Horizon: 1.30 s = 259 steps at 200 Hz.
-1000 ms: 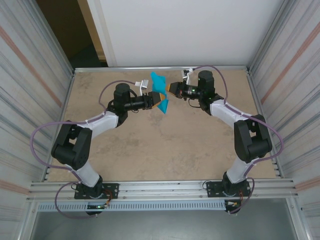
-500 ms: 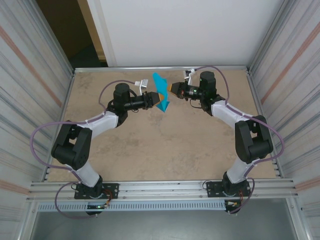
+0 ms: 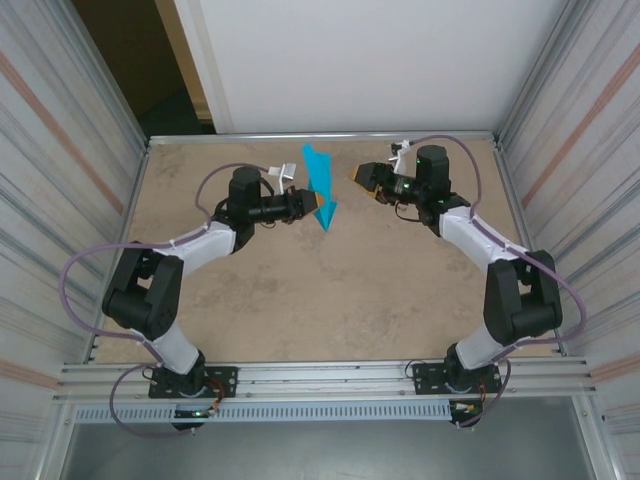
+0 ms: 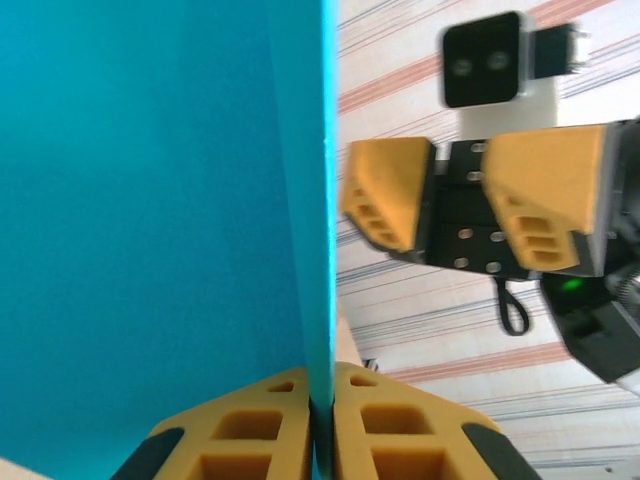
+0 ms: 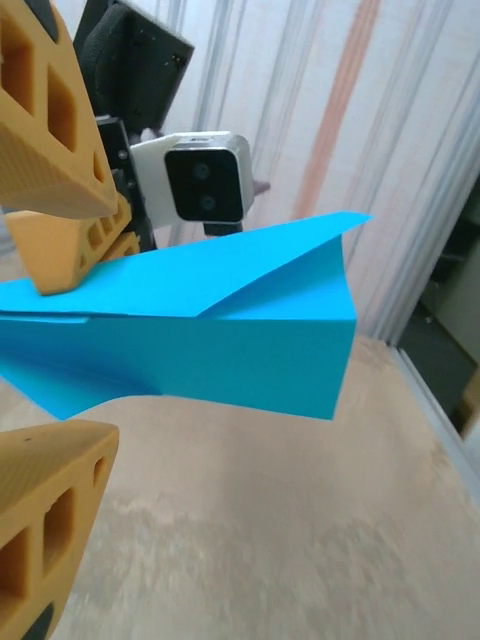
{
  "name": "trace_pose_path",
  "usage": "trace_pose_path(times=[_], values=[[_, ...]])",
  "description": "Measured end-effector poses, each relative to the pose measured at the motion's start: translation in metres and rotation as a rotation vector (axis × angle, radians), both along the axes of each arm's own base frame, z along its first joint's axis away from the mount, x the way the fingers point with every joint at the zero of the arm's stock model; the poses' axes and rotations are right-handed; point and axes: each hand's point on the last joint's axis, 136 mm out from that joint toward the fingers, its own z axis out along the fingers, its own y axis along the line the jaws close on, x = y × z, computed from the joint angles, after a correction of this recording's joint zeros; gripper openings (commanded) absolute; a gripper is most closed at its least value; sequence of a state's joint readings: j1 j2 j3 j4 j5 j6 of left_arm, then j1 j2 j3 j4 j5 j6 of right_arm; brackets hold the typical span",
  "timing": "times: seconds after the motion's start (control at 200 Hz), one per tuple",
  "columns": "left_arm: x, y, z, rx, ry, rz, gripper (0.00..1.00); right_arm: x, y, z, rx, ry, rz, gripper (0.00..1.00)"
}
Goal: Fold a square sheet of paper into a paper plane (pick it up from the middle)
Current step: Turn over the paper at the center of the table.
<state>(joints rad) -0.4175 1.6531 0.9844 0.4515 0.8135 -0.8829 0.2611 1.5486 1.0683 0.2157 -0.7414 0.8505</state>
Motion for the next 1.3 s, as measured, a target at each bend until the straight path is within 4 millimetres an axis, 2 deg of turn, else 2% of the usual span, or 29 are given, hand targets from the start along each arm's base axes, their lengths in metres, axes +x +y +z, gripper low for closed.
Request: trace_pose_path(times=[0.125,0.241,0.411,0.566,0.702,0.887,1.022,1.298], values=[[0.006,0.015,-0.013,0.123,0.007,0.047,0.14,-0.004,-0.020,-0.009,-0.092,-0.006,-0.076,0.63],[0.012,0.028,-0.012,0.289,-0.037,0.096,0.14,-0.012,-0.038,-0.025,-0.188,0.001,-0.154,0.67],[0.016,0.042,-0.003,0.630,-0.165,0.166,0.13,-0.021,-0.061,-0.042,-0.298,0.009,-0.243,0.69],[0.018,0.062,-0.009,0.964,-0.220,0.230,0.12,-0.022,-0.076,-0.047,-0.357,0.008,-0.309,0.69],[0.028,0.084,-0.032,1.271,-0.221,0.268,0.12,-0.023,-0.084,-0.054,-0.390,0.022,-0.349,0.69],[0.033,0.102,-0.085,1.597,-0.177,0.217,0.12,-0.025,-0.096,-0.066,-0.423,0.052,-0.388,0.69],[0.031,0.106,-0.114,1.732,-0.150,0.157,0.12,-0.026,-0.100,-0.070,-0.432,0.068,-0.396,0.69],[0.039,0.098,-0.153,1.913,-0.158,0.092,0.12,-0.027,-0.099,-0.073,-0.431,0.077,-0.388,0.69]])
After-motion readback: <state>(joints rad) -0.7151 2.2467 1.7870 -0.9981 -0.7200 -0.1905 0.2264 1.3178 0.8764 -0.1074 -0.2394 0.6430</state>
